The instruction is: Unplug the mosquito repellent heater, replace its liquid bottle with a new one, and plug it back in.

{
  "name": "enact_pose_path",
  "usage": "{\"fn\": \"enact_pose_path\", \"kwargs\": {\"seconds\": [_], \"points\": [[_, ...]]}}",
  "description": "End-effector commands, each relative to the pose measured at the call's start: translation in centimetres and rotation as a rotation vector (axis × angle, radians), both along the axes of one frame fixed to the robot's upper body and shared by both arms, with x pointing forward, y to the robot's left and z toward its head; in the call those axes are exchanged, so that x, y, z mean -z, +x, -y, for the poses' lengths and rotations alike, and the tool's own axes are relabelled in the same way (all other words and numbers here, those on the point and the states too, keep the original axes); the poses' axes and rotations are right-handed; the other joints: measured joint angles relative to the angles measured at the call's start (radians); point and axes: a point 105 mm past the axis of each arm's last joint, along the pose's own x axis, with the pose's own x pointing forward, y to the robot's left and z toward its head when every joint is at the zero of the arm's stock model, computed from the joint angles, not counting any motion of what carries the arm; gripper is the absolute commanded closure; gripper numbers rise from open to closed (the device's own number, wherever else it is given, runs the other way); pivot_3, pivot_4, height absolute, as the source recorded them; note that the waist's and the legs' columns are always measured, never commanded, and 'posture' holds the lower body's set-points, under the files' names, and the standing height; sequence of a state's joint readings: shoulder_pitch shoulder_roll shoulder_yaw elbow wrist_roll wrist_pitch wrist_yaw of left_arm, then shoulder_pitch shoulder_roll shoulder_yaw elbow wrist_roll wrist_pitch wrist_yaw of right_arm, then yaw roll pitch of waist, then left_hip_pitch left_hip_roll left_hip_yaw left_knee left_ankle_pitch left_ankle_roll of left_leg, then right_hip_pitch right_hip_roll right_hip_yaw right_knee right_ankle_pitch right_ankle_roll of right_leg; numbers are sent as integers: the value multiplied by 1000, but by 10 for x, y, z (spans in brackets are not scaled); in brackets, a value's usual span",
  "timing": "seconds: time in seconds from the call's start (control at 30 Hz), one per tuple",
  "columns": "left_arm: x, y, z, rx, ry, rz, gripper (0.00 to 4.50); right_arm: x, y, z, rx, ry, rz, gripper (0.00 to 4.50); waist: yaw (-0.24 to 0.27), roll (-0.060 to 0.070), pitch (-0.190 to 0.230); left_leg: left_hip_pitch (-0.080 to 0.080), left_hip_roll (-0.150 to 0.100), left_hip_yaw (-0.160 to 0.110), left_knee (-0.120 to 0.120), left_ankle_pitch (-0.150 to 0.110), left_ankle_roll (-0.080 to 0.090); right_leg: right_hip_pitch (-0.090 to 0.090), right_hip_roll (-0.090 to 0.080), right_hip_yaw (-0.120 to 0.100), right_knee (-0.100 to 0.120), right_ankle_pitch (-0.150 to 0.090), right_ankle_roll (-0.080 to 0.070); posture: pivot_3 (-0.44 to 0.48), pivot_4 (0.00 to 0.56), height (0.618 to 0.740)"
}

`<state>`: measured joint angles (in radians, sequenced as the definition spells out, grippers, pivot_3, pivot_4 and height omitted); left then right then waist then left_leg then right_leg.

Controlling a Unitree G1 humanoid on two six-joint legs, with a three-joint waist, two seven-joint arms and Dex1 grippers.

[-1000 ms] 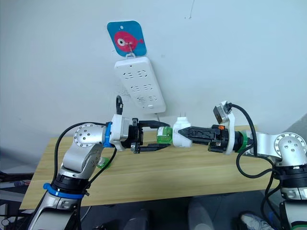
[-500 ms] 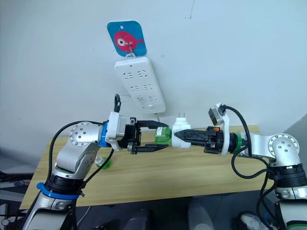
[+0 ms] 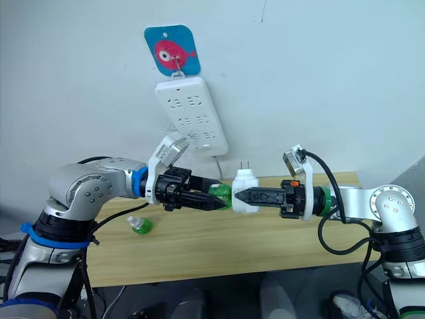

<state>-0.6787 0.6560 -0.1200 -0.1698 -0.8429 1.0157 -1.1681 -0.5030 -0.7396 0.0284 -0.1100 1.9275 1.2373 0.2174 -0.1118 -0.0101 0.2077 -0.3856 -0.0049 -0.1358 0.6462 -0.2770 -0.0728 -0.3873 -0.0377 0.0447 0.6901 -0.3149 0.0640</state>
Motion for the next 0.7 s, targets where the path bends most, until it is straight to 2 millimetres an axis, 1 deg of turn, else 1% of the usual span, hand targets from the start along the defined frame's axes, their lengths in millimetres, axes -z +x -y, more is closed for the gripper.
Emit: {"fn": "enact_pose_path", "kwargs": {"seconds": [0.03,0.13,0.23,0.27,0.33,0.37,0.47,0.57,0.63,0.7], "points": [[-2,5,-2,-38,16,199,1220,-19,-4,1,-18,82,49,1473,1,0,2,0,0,0,0,0,0,0,0,0,0,0,0,-118,204,734],[3,1,-4,-13,14,445,252,-19,-2,3,-2,83,45,1473,0,0,2,0,0,1,-1,0,0,0,0,1,-2,0,0,-119,204,734],[12,3,-9,-41,10,668,239,-19,1,5,17,84,43,1473,4,0,3,-1,1,1,-1,0,0,-1,0,1,-3,0,0,-123,205,734],[13,1,-10,-41,-22,790,239,-19,2,5,23,84,42,1473,7,0,3,-2,0,1,-1,0,0,-1,0,1,-3,0,0,-123,205,734],[12,2,-11,-100,-83,928,239,-20,3,6,30,84,43,1473,16,0,3,-3,0,1,-1,0,0,-1,-1,1,-4,0,-1,-127,208,734],[9,1,-10,-115,-127,1016,239,-20,3,6,32,84,44,1473,20,0,3,-4,0,1,0,0,0,-1,-1,1,-6,2,-1,-127,208,734],[3,-5,-7,-135,-204,1127,239,-20,3,6,34,84,47,1473,27,0,3,-7,0,0,1,0,0,-1,-1,0,-9,4,0,-129,210,734],[3,-14,-3,-105,-243,1155,239,-19,3,7,36,81,46,1473,28,0,3,-8,-1,0,2,0,0,-1,-1,0,-9,5,1,-129,211,734],[2,-16,-2,-91,-255,1179,239,-19,3,7,37,79,46,1473,27,0,3,-8,-1,0,1,0,0,-1,-2,0,-9,5,1,-129,211,734],[1,-14,-1,-89,-252,1205,632,-19,3,6,36,79,46,1473,26,0,3,-8,0,0,1,0,0,-1,-1,0,-9,5,1,-128,210,734]]}}
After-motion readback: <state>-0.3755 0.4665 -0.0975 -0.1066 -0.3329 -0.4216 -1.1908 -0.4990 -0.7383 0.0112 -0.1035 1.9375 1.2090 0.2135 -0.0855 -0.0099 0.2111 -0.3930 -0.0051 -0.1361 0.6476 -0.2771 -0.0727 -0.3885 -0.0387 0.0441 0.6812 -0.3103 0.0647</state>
